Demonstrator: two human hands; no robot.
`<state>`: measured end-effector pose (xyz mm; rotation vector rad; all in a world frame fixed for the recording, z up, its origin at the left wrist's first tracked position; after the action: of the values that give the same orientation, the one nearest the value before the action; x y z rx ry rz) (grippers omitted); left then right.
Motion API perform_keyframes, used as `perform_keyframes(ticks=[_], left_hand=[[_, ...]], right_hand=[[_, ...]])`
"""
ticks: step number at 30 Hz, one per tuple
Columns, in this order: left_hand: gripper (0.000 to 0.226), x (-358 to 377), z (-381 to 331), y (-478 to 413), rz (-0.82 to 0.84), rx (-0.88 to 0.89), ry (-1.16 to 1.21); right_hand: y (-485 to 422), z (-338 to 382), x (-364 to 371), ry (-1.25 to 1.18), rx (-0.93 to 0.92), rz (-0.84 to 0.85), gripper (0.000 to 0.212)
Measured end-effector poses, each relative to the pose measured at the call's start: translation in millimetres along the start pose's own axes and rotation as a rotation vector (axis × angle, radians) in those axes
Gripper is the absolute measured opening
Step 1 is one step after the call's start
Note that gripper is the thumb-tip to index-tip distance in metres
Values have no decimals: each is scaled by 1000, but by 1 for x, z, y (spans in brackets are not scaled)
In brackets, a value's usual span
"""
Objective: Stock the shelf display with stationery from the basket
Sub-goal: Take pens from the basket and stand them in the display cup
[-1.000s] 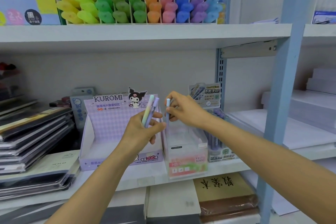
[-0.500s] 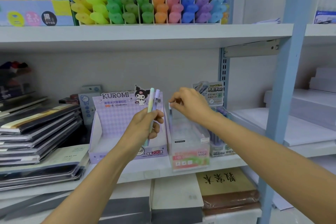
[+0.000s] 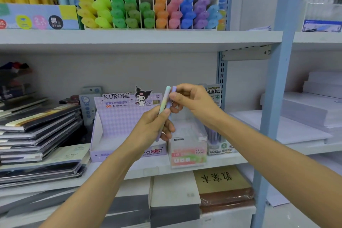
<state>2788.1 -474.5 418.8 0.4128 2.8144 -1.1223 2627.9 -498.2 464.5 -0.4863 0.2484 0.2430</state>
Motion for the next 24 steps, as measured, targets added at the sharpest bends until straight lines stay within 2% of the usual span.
perform_keyframes(ticks=[5, 9, 13, 17, 24], left_hand=[[22, -7, 7, -1, -129, -42, -65], [8, -10, 19, -1, -175, -66, -167], [17, -4, 27, -2, -159, -104, -224], [20, -4, 30, -2, -162, -102, -215], [20, -5, 32, -3, -142, -97, -201]], right_hand=[[-5, 2, -32, -134, 0, -244, 14], [-12, -12, -45, 47, 48, -344, 16], [-20, -33, -33, 260, 78, -310, 12], [-31, -49, -16, 443, 25, -257, 13], [-42, -48, -20, 622, -43, -197, 9]])
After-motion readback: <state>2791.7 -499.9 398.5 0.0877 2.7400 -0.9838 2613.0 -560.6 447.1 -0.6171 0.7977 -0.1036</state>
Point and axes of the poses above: each hand's wrist, its own y-axis away from the middle knuckle, its own x-axis out of the palm, z = x × y, the point moved 1 cm from there along -y, towards the middle knuckle, and after that the axes turned 15 degrees about x, right-handed, at the moved point
